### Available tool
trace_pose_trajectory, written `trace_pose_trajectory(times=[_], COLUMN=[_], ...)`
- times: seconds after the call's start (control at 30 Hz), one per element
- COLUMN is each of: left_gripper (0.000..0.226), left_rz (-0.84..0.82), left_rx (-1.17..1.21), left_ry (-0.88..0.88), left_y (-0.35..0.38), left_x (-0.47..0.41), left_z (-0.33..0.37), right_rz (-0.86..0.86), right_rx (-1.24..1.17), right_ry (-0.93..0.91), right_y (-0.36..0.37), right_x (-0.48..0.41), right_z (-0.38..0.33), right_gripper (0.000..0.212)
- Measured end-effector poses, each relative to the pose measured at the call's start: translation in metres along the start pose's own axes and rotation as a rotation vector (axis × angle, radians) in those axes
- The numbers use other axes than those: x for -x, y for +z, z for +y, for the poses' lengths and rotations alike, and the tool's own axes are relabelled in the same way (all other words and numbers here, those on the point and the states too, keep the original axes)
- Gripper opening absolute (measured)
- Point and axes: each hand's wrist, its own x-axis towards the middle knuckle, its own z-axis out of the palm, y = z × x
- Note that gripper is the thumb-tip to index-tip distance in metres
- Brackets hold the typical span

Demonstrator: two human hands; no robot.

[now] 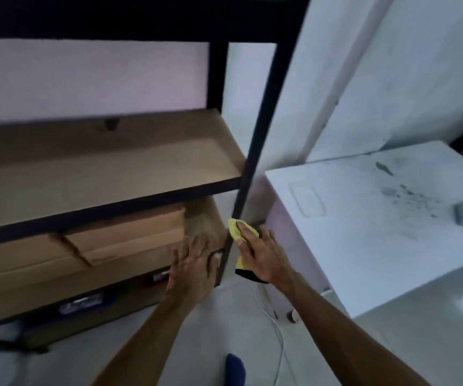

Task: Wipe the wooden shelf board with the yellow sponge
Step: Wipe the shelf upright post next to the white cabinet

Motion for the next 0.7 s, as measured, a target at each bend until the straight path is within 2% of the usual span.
trace_pose_trajectory(times=[0.2,0.37,0.47,0.7], left_gripper=[0.057,0.058,0.059,0.057], left_rz=[-0.057,-0.117,-0.125,-0.145], left_rx=[-0.035,0.126,0.142,0.001], left_ry=[0.186,0.143,0.143,0.182], left_y=[0.033,0.053,0.068,0.136], left_x=[-0.067,-0.146,-0.192,-0.287], left_z=[0.11,0.181,0.206,0.225], right_rz=[0.106,0.172,0.145,0.091], right_rx=[0.013,0.039,0.048,0.074], right_ry=[0.147,0.298,0.309,0.268], right_y=[-0.061,-0.097,-0.102,-0.065], right_x=[-0.028,-0.086,-0.122,-0.194], right_z=[0.118,0.201,0.238,0.29], right_gripper=[0.052,0.05,0.047,0.046])
